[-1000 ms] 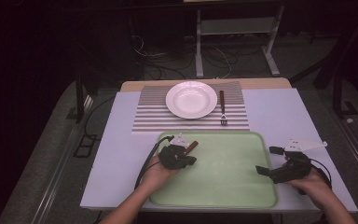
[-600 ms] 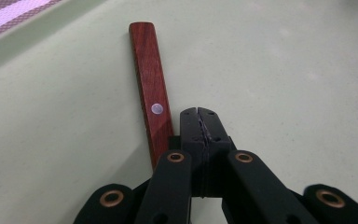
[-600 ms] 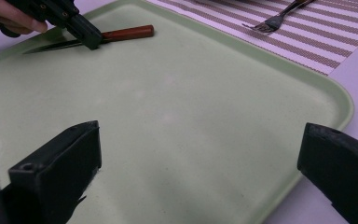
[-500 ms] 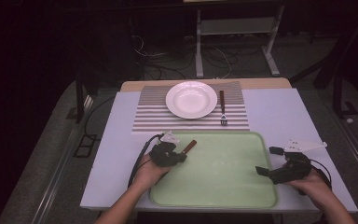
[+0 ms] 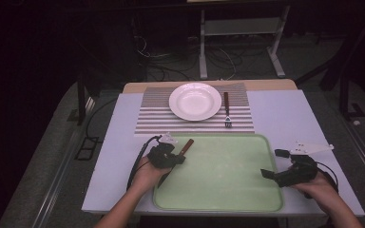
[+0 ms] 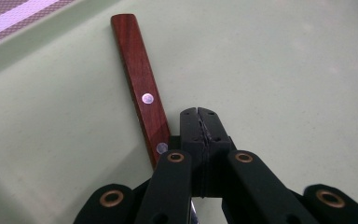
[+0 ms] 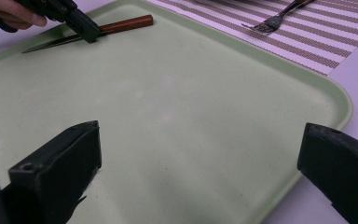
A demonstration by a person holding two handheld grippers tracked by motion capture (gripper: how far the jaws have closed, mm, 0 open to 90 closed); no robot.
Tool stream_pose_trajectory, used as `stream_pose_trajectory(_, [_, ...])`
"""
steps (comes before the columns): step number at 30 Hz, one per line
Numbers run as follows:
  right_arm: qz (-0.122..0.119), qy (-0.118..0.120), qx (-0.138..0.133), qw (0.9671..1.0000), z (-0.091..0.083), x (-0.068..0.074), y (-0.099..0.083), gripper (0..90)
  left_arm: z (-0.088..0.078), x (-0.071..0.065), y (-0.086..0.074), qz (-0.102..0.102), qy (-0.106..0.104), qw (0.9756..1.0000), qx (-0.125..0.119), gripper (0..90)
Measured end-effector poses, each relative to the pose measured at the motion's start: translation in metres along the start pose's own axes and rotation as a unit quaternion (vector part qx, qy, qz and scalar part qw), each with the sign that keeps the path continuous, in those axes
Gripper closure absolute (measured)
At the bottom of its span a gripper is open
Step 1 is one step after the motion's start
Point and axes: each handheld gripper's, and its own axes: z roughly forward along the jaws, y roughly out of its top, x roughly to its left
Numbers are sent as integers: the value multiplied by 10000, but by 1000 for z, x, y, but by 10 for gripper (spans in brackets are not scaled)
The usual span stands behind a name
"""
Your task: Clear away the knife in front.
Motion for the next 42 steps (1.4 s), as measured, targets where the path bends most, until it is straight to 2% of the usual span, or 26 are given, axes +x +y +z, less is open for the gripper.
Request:
stream_pose_trajectory(15, [7, -7, -9, 10000, -1, 0, 0, 0, -8, 15, -4, -243, 101, 9997, -15, 896])
stream_pose_trajectory(23, [6, -6, -6, 10000, 0, 0, 0, 0, -7, 15, -2, -186, 182, 9996, -50, 896])
stream_pose_trajectory(26, [-1, -4, 6, 10000, 0, 0, 0, 0, -5, 17, 0, -116, 319, 9994, -46, 896])
stream_pose_trajectory(38, [-2, -1, 0, 10000, 0, 0, 0, 0, -13, 32, -5, -366, 462, 9982, -102, 896])
stream_pose_trajectory(42, [3, -3, -5, 10000, 0, 0, 0, 0, -14, 33, -5, -373, 461, 9982, -102, 896])
